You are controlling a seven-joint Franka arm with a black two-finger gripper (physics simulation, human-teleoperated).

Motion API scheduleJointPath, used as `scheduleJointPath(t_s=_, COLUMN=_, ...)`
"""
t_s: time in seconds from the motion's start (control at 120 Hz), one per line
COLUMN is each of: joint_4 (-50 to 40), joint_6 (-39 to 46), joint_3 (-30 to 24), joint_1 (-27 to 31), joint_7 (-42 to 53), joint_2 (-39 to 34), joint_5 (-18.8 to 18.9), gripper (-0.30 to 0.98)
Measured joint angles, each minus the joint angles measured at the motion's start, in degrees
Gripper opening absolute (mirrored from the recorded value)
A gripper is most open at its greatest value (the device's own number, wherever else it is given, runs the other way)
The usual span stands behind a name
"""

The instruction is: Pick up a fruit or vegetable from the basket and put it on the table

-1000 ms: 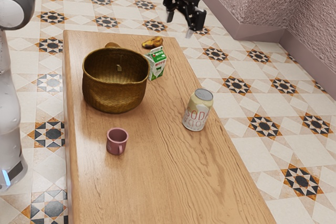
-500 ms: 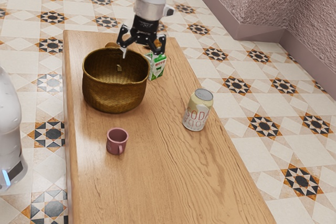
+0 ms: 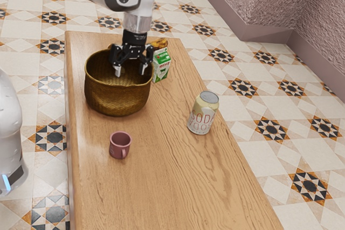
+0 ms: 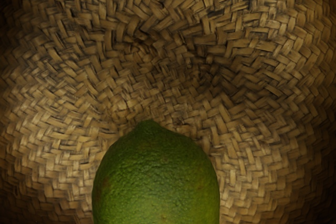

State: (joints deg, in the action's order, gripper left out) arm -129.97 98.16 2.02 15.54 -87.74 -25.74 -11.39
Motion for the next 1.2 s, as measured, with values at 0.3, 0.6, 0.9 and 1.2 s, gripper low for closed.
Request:
scheduleJointPath(t_s=0.3, joint_4=-4.7, joint_6=6.0, joint_3=-0.2, joint_1=-0.3, joint_7=-8.9, joint_2=1.9, joint_5=-3.6, gripper=0.68)
scheduleJointPath(t_s=0.6, joint_4=-6.0, joint_6=8.2, joint_3=-2.2, joint_1=-0.1, joint_7=-22.0, joint_2=2.3, joint_5=-4.1, gripper=0.69)
scheduleJointPath(t_s=0.9, joint_4=-6.3, joint_6=8.1, joint_3=-2.3, joint_1=-0.9, joint_7=-21.6, joint_2=0.4, joint_5=-3.8, gripper=0.68)
scheduleJointPath(t_s=1.2, joint_4=-6.3, joint_6=5.3, joint_3=-2.1, joint_1=-0.9, joint_7=-12.9, joint_2=-3.5, joint_5=0.3, gripper=0.68)
